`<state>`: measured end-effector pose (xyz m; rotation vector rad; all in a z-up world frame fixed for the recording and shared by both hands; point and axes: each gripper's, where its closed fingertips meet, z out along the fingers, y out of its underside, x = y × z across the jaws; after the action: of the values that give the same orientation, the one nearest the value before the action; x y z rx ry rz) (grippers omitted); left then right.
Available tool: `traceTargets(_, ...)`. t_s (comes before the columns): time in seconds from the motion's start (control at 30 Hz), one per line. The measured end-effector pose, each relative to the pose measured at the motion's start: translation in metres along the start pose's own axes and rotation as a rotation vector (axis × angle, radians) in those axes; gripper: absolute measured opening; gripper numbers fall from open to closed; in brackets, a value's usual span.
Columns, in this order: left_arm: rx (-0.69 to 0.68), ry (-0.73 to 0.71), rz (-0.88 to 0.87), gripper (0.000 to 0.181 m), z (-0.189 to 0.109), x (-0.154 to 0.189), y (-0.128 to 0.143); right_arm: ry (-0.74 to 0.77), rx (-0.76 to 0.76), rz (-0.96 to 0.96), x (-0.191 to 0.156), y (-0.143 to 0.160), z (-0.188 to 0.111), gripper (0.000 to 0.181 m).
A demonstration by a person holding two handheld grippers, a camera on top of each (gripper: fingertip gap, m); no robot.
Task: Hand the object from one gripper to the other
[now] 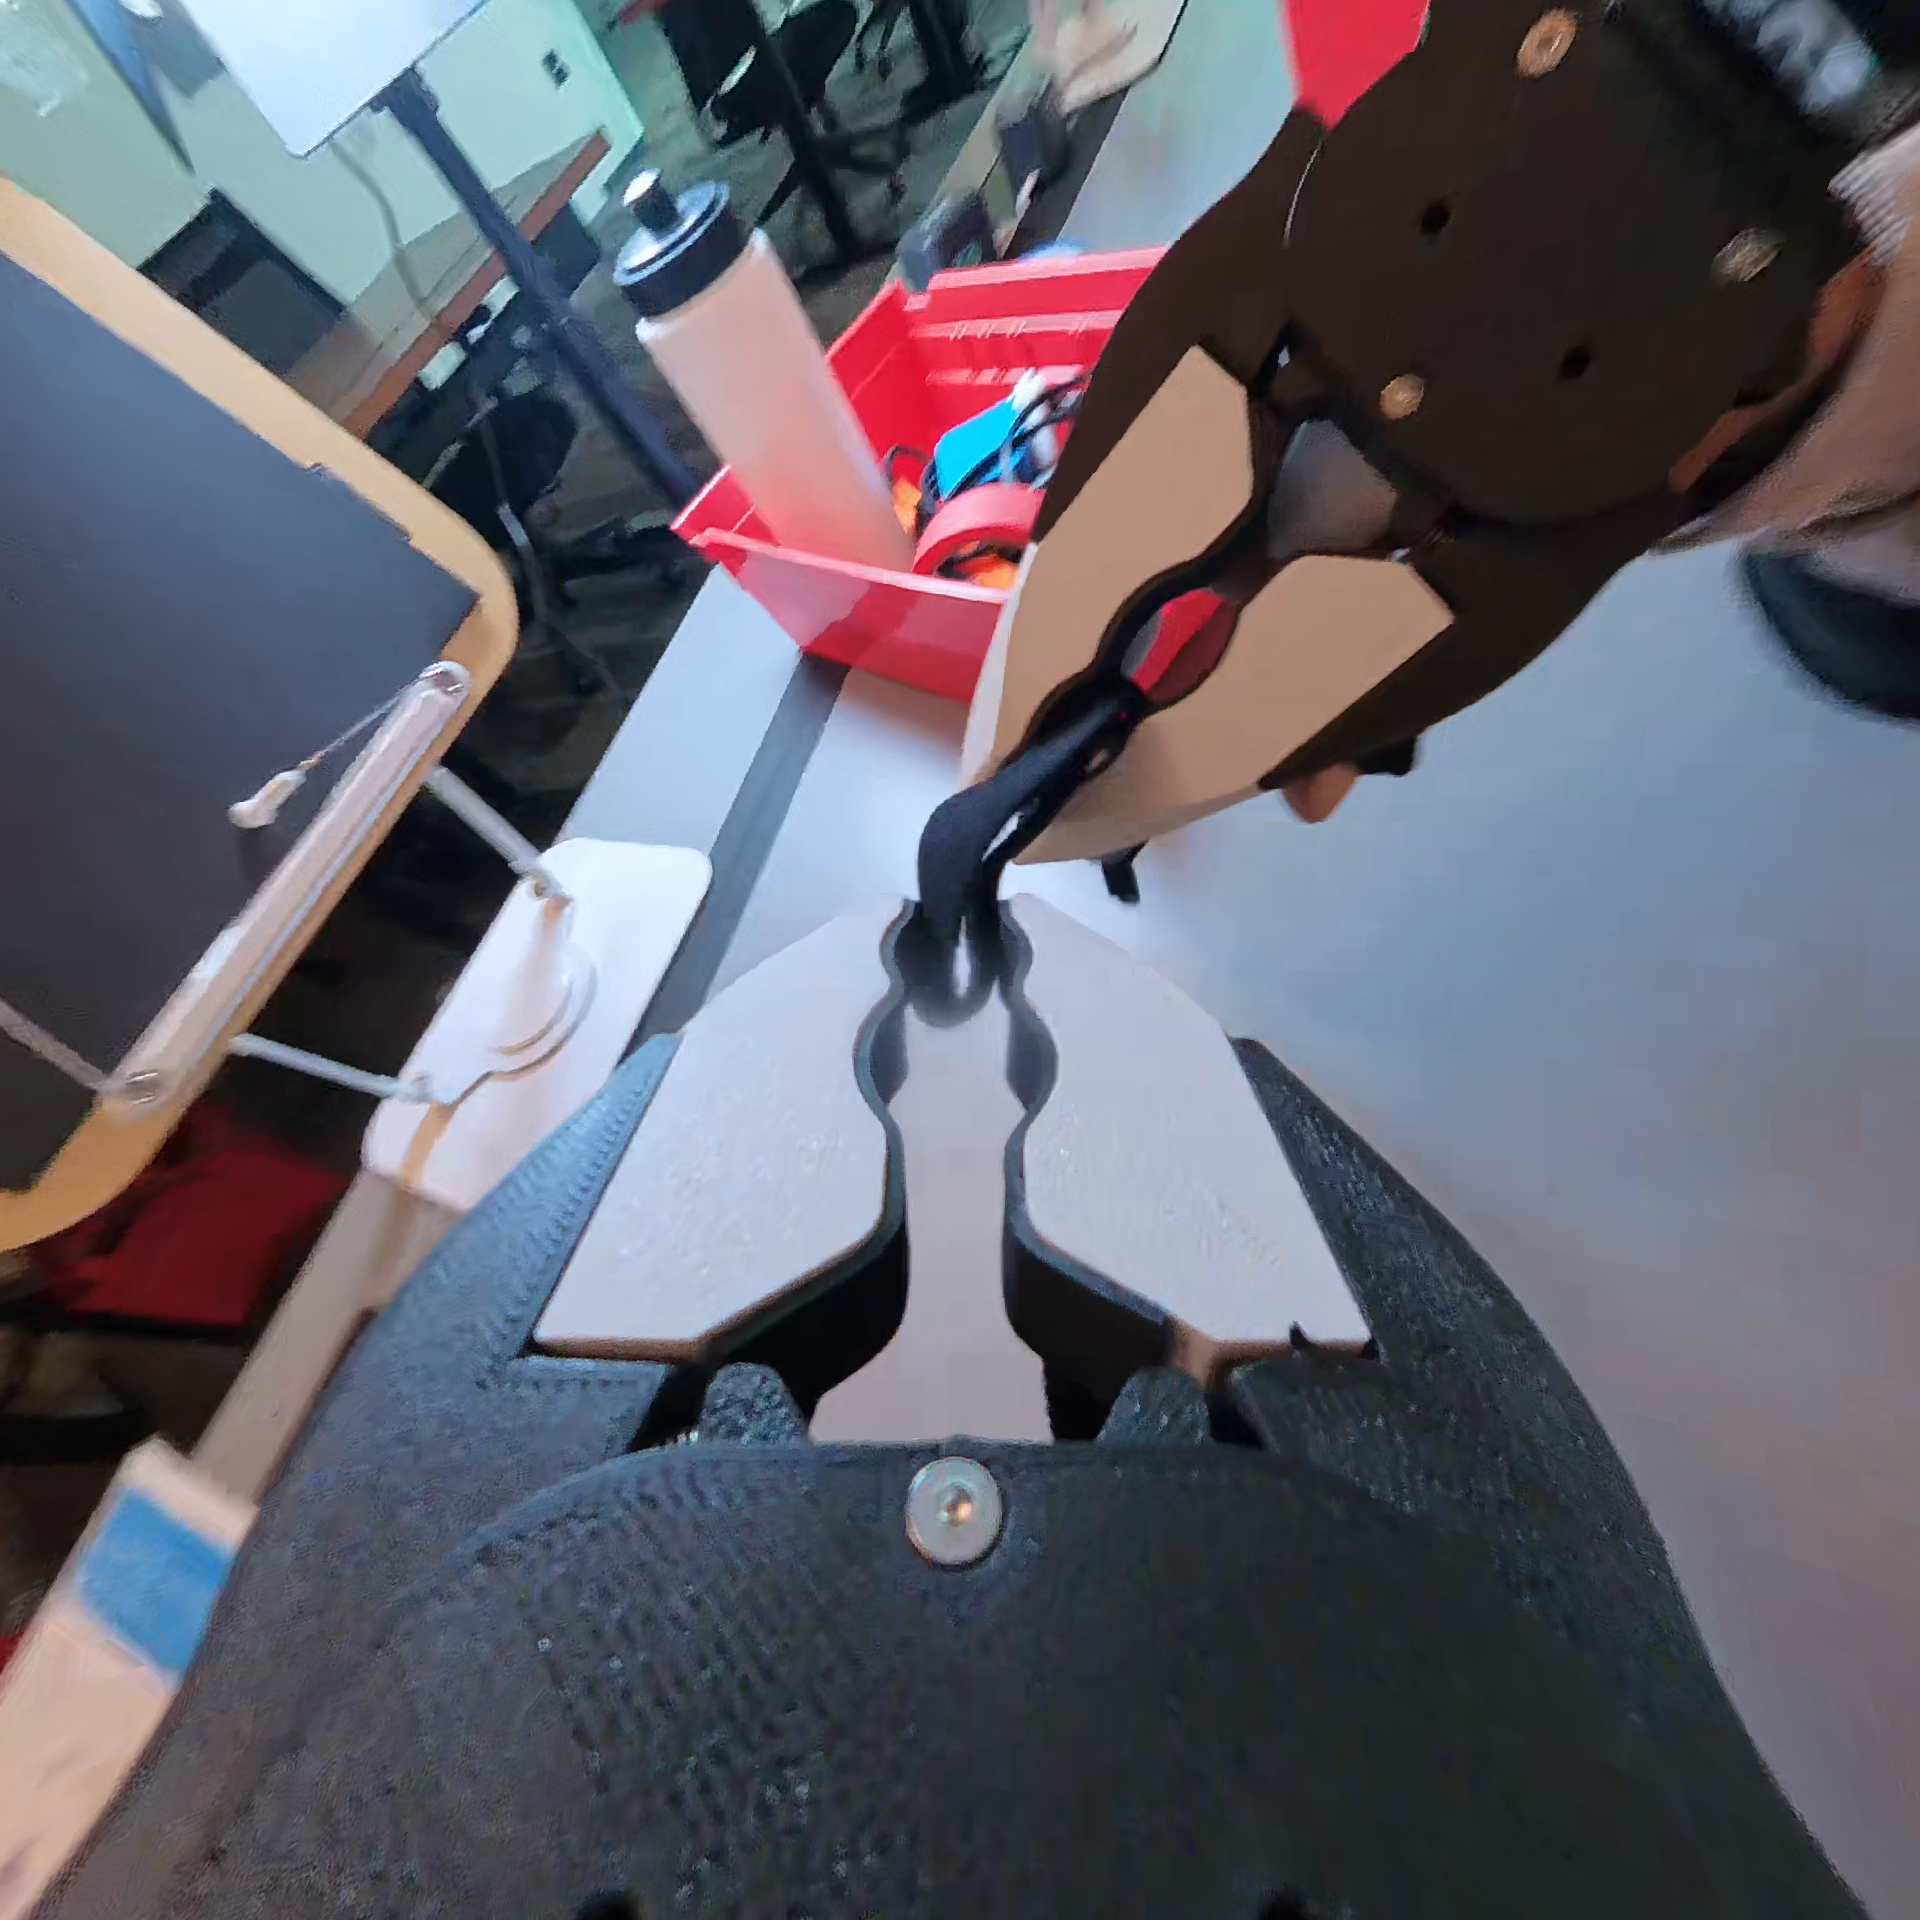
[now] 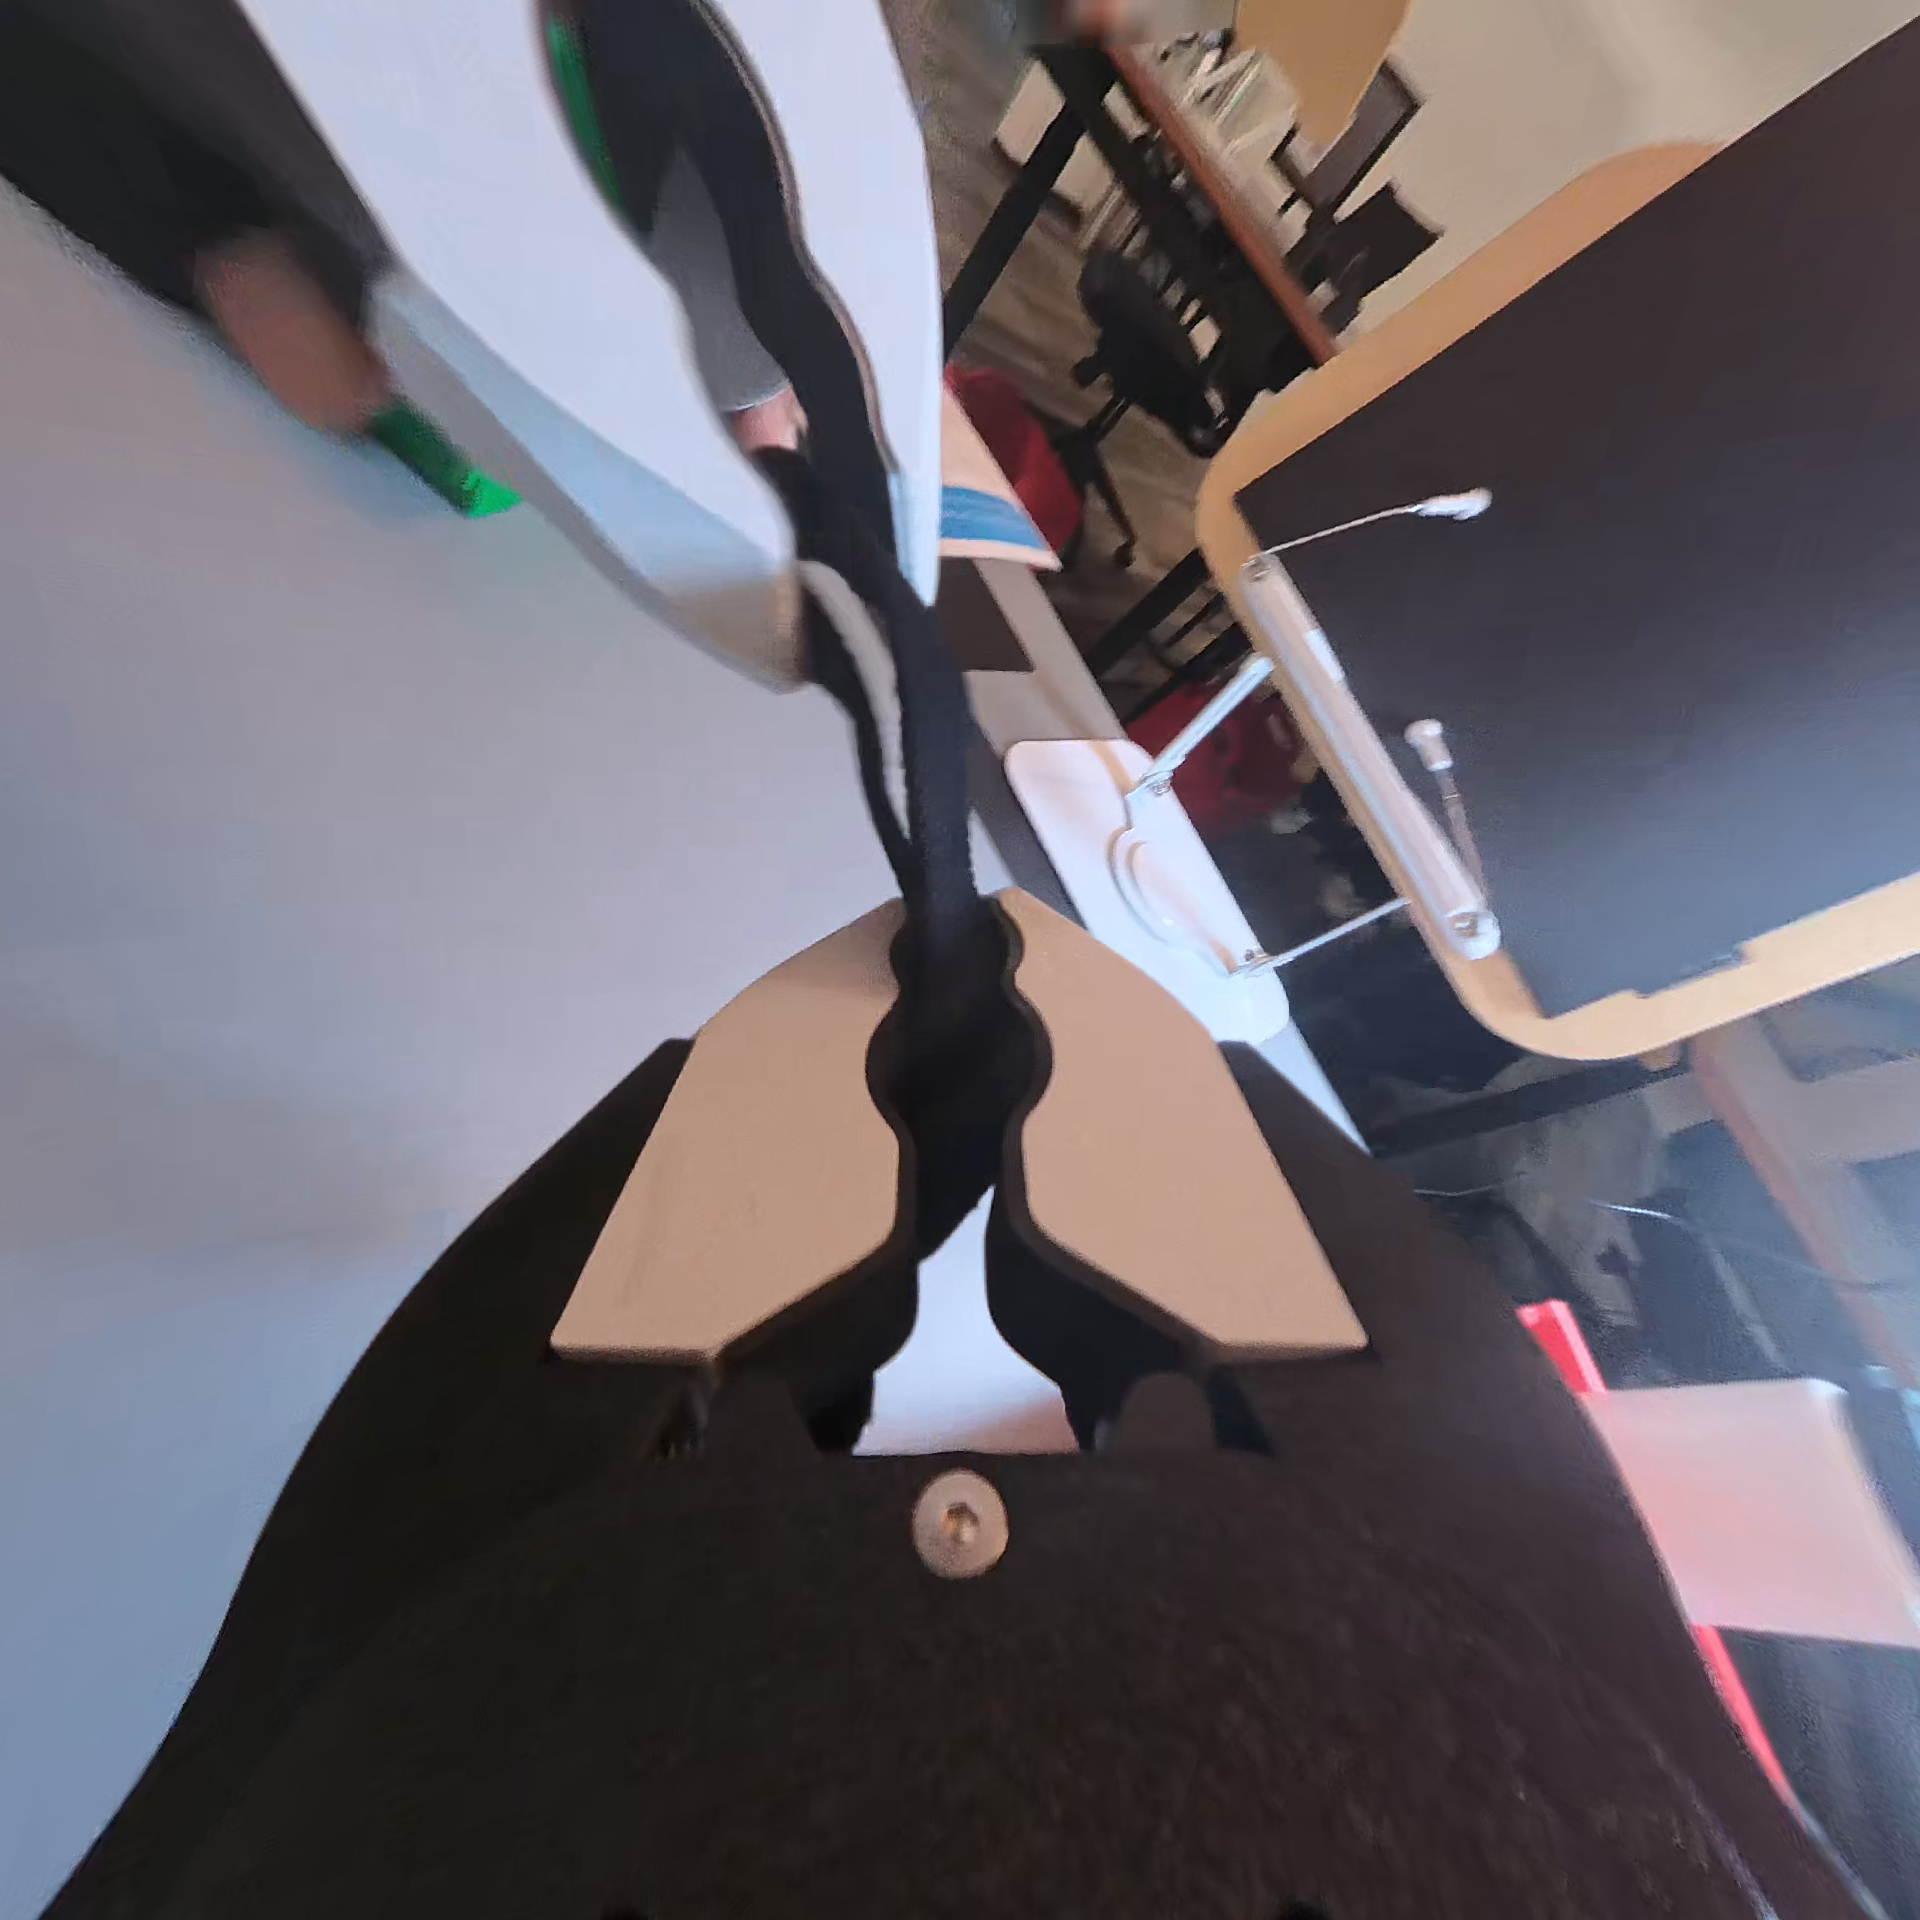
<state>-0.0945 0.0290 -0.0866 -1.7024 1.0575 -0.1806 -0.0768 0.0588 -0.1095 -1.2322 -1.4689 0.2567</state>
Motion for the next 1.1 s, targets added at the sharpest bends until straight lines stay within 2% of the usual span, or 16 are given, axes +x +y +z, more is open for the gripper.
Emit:
traceTargets(0.1,0.148,0.206,-0.218,0.035,-0.008,0.010,-0.015,0.107,0.099,-0.066,0.021,-0.012,-0.012,0.007)
traceTargets(0.23,0.302,0.423,-0.482,0.047,-0.018,0.012,-0.030,0.274,0.184,-0.206,0.042,-0.026,-0.029,0.007)
traceTargets(0.37,0.411,0.491,-0.561,0.050,-0.019,0.015,-0.044,0.388,0.260,-0.315,0.043,-0.038,-0.036,0.007)
traceTargets(0.47,0.478,0.498,-0.517,0.047,-0.021,0.023,-0.055,0.411,0.284,-0.393,0.034,-0.042,-0.033,0.007)
traceTargets(0.5,0.485,0.480,-0.491,0.042,-0.020,0.025,-0.057,0.402,0.290,-0.407,0.029,-0.043,-0.031,0.007)
traceTargets(0.57,0.469,0.428,-0.398,0.019,-0.018,0.028,-0.056,0.366,0.284,-0.407,0.021,-0.042,-0.026,0.007)
traceTargets(0.6,0.443,0.386,-0.355,0.018,-0.017,0.027,-0.054,0.348,0.286,-0.403,0.018,-0.042,-0.025,0.008)
traceTargets(0.73,0.288,0.191,-0.154,0.017,-0.012,0.014,-0.037,0.124,0.286,-0.258,0.004,-0.034,-0.019,0.025)
traceTargets(0.8,0.216,0.103,-0.035,0.015,-0.012,0.009,-0.029,-0.018,0.316,-0.130,-0.003,-0.037,-0.023,0.038)
traceTargets(0.87,0.174,0.055,0.070,0.013,-0.012,0.009,-0.025,-0.152,0.344,-0.026,-0.011,-0.041,-0.030,0.042)
traceTargets(1.0,0.126,0.046,0.249,0.008,-0.010,0.023,-0.022,-0.262,0.354,0.017,-0.023,-0.043,-0.035,0.038)
traceTargets(1.1,0.102,0.056,0.293,0.005,-0.007,0.032,-0.022,-0.219,0.337,-0.050,-0.026,-0.040,-0.030,0.025)
